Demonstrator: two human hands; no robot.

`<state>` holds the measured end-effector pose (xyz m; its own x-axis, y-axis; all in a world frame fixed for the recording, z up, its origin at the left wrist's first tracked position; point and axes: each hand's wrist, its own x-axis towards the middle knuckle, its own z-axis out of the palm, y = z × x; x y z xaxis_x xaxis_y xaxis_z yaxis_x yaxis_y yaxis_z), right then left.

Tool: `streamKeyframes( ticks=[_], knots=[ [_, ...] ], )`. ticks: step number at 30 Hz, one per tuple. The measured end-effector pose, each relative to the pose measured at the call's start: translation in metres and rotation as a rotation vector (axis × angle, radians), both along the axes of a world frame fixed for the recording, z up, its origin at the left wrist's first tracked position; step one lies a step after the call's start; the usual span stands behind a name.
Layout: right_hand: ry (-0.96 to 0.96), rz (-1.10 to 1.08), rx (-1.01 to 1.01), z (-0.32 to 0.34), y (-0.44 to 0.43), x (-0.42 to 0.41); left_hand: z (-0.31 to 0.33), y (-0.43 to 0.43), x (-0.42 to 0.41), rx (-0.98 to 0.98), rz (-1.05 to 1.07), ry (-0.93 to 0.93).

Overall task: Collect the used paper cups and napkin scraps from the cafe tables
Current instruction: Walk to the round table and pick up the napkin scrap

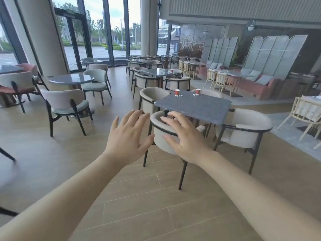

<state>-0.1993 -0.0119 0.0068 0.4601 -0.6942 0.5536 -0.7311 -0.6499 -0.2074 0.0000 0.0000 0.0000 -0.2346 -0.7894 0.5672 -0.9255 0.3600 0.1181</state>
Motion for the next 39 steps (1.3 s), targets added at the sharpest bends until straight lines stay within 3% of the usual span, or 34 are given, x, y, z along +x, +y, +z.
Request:
streamKeyframes(
  ticks=[8,20,32,39],
  knots=[
    [0.063,0.081,0.148,-0.058,-0.042,0.108,-0.059,-0.019,0.094,0.160,0.175,0.016],
    [0.161,0.209,0.384,-0.125,-0.123,0.336,-0.132,-0.049,0.305,0.488,0.516,0.106],
    [0.164,0.327,0.510,-0.138,-0.212,0.477,-0.131,-0.116,0.439,0.583,0.580,0.081],
    [0.122,0.287,0.497,-0.140,-0.311,0.535,-0.130,-0.226,0.499,0.603,0.526,0.059]
  ],
)
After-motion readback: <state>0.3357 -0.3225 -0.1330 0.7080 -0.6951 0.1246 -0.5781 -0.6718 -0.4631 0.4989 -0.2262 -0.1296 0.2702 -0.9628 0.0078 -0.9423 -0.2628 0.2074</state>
